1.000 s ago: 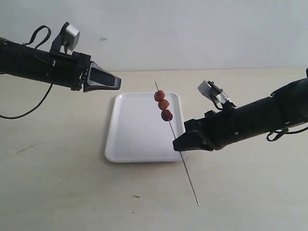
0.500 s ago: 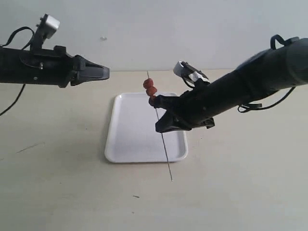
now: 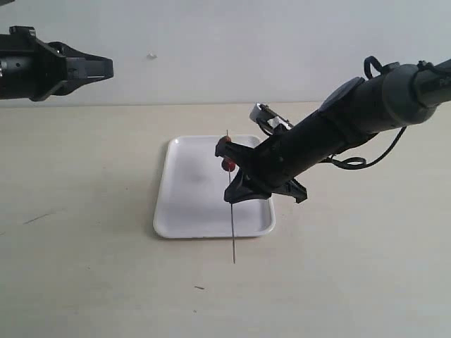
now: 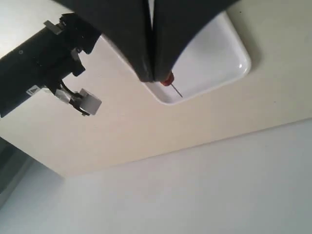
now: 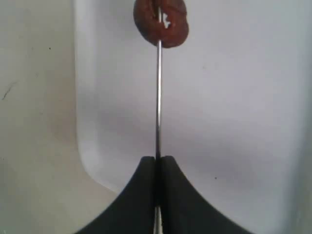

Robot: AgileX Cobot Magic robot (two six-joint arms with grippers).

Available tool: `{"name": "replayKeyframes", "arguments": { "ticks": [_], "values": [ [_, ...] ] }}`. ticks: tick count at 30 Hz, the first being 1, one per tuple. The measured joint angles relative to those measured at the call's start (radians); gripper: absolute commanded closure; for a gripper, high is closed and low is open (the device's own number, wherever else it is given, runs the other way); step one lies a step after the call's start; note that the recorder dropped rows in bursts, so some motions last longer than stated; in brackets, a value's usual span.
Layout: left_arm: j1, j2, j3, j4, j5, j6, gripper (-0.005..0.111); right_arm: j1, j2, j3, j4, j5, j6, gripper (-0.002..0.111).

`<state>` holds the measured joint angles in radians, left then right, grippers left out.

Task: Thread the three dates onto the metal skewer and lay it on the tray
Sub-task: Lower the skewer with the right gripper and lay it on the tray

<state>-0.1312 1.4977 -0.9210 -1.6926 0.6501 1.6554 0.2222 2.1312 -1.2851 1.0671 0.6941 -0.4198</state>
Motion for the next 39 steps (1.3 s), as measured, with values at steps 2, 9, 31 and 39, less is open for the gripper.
{"name": "replayKeyframes", "arguments": {
  "ticks": [2, 9, 31, 39],
  "values": [
    [0.000, -0.016, 0.006, -0.002, -0.020, 0.004, 0.107, 0.004, 0.014, -0.011, -0.002, 0.004, 0.004, 0.108],
    [0.000, -0.024, 0.010, -0.002, -0.051, 0.008, 0.107, 0.012, 0.037, -0.038, -0.023, 0.000, 0.030, 0.108],
    [0.000, -0.029, 0.028, -0.018, -0.056, 0.066, 0.107, 0.012, 0.019, -0.042, -0.064, -0.094, 0.015, 0.086],
    [0.000, -0.155, 0.099, -0.037, -0.211, 0.157, 0.107, 0.012, -0.110, -0.042, -0.218, -0.129, 0.009, 0.088]
  ]
}}
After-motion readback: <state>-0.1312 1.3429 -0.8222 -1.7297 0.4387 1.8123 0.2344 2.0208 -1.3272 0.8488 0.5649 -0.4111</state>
